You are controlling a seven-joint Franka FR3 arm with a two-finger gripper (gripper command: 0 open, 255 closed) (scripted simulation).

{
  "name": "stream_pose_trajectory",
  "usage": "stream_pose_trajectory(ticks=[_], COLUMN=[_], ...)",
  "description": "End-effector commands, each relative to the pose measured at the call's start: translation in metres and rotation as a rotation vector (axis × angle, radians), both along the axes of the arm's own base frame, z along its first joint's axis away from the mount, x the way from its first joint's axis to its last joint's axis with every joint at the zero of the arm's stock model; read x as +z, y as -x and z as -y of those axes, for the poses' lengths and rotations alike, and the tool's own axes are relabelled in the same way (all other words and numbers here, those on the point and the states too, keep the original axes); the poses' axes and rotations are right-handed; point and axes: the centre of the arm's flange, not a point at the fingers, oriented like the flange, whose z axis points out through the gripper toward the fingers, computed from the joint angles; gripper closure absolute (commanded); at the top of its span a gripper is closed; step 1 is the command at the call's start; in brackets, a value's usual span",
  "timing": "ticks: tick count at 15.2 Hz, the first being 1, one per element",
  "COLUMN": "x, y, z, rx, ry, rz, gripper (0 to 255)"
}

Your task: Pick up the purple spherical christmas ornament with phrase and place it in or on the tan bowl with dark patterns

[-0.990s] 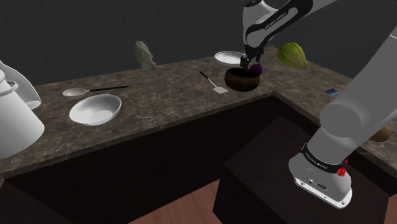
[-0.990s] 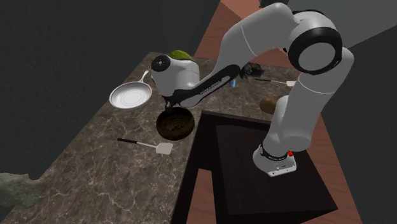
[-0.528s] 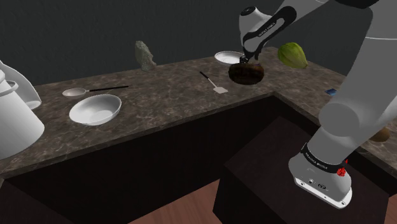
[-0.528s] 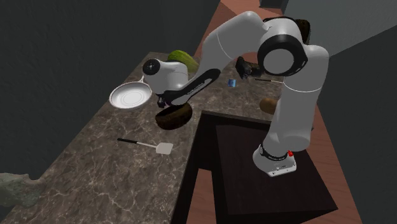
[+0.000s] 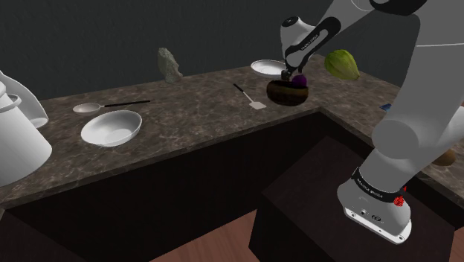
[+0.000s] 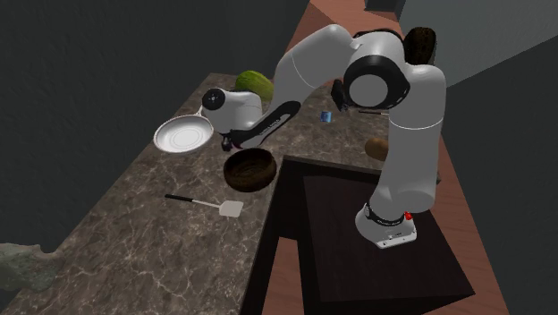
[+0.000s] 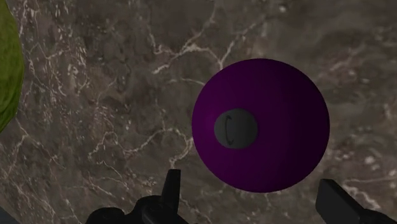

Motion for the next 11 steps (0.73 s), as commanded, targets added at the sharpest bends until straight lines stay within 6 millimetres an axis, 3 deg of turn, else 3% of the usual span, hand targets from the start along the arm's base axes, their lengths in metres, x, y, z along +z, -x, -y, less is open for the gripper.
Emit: stream_pose_trajectory(ticks=[1,8,9,11], x=[-0.007,-0.007,-0.007,-0.007], y=[-0.0004,-0.0005,-0.0005,-0.0005], z=[0.0041,0.0041,0.0041,0.0041], rx=[0.0,0.0,0.0,0.0], ry=[0.0,0.0,0.0,0.0], rz=[0.0,0.0,0.0,0.0], gripper=[0,0,255,255])
